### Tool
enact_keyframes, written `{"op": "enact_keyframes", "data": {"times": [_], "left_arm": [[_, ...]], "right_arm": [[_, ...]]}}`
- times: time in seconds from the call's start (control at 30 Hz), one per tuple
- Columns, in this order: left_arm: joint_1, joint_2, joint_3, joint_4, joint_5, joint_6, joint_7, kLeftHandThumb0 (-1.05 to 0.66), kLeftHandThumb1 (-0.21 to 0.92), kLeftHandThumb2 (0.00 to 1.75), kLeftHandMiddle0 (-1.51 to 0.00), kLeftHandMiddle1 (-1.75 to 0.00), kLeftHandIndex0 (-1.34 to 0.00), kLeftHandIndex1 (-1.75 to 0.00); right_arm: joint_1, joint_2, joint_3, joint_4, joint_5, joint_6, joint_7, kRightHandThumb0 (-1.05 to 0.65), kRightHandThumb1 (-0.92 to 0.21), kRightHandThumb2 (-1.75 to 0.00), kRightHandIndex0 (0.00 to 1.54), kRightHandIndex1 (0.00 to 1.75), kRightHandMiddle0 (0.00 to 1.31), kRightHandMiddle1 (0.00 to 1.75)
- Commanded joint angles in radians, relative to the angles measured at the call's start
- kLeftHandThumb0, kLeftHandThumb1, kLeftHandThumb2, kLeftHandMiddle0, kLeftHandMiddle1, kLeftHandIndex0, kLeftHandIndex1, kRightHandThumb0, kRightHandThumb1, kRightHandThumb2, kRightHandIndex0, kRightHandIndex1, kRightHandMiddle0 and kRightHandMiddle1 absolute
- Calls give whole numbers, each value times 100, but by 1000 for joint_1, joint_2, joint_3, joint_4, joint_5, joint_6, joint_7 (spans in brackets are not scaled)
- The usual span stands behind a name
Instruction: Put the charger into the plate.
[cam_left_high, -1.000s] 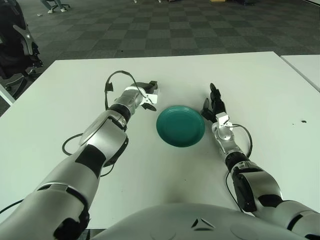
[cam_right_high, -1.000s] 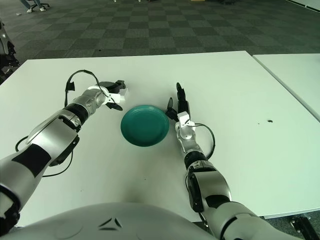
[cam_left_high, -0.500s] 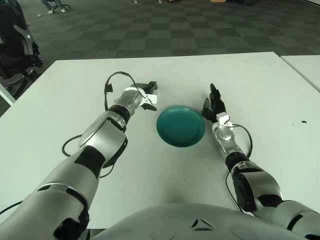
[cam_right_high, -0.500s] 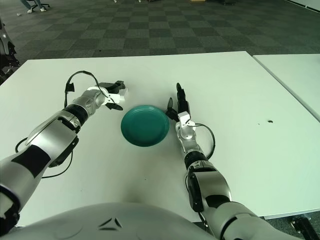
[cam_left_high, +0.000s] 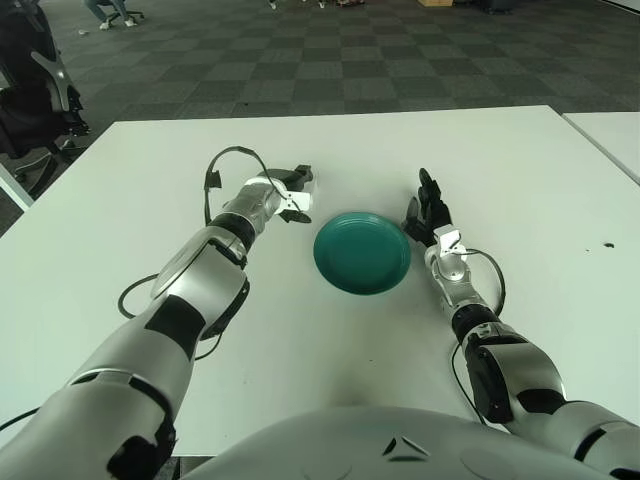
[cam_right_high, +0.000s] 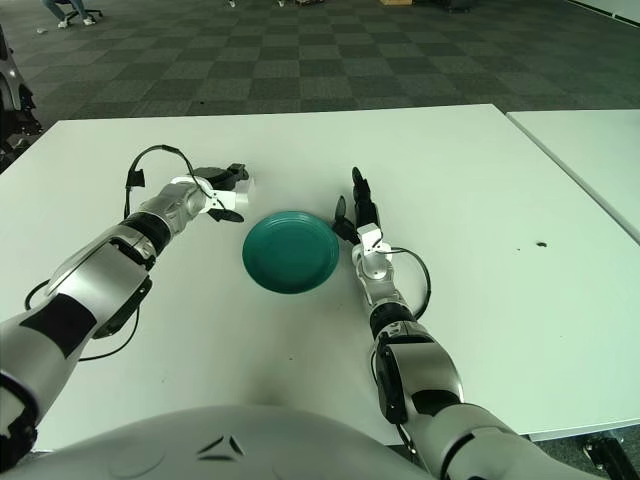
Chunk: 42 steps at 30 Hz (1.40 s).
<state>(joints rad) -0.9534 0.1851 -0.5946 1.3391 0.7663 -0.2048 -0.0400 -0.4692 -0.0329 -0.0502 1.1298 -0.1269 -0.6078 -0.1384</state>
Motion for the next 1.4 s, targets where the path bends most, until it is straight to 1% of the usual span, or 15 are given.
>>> {"op": "enact_keyframes", "data": {"times": [0.0,0.07,0.2,0.23,0.27,0.37,0.53,0.67,0.77,0.87,1.0,1.17,1.27,1.37], "left_arm": [[133,1,-43,54,26,-27,-119,-96,92,56,-35,-90,-7,-120],[139,5,-49,51,28,-45,-121,-96,92,56,-34,-93,-7,-123],[147,10,-55,45,25,-72,-126,-94,92,55,-32,-105,-7,-129],[149,11,-56,44,24,-79,-128,-93,92,55,-31,-113,-6,-131],[150,13,-57,42,23,-88,-129,-93,92,55,-30,-116,-6,-131],[150,15,-57,38,19,-106,-127,-92,92,54,-29,-137,-5,-136],[147,19,-55,33,12,-130,-103,-91,92,53,-29,-150,-5,-140],[143,23,-55,27,10,-146,-68,-90,92,51,-29,-149,-5,-143],[142,29,-60,22,16,-163,-21,-88,92,48,-31,-136,-4,-145],[141,35,-66,18,23,-178,27,-87,92,47,-33,-128,-5,-147],[138,41,-79,14,34,-193,73,-85,92,45,-36,-128,-6,-151],[134,49,-87,10,30,-213,85,-83,92,41,-36,-143,-6,-159],[134,57,-91,6,28,-231,81,-81,92,38,-36,-159,-8,-166],[142,75,-98,-3,30,-261,74,-81,92,37,-35,-166,-9,-171]], "right_arm": [[175,15,-9,137,18,138,27,-105,-92,-99,0,0,0,0],[174,14,-11,136,18,139,29,-105,-92,-99,0,0,0,0],[170,13,-13,136,19,141,33,-105,-92,-98,0,0,0,0],[169,13,-14,137,19,142,33,-105,-92,-98,0,0,0,0],[168,14,-14,137,19,139,32,-105,-92,-98,0,0,0,0],[165,15,-12,138,14,134,27,-105,-92,-99,0,0,0,0],[162,17,-5,137,2,130,9,-105,-92,-101,0,0,0,0],[160,23,0,137,-5,125,-15,-105,-92,-102,0,0,1,0],[161,25,8,136,-14,124,-39,-105,-92,-103,0,0,2,1],[160,25,19,137,-23,126,-52,-105,-92,-104,0,0,2,1],[161,23,29,136,-30,122,-61,-105,-92,-104,0,0,3,2],[161,23,35,138,-34,131,-68,-105,-92,-104,0,0,3,2],[160,22,37,138,-33,141,-65,-105,-92,-104,0,0,3,3],[164,25,34,137,-27,137,-58,-105,-92,-105,0,0,3,3]]}}
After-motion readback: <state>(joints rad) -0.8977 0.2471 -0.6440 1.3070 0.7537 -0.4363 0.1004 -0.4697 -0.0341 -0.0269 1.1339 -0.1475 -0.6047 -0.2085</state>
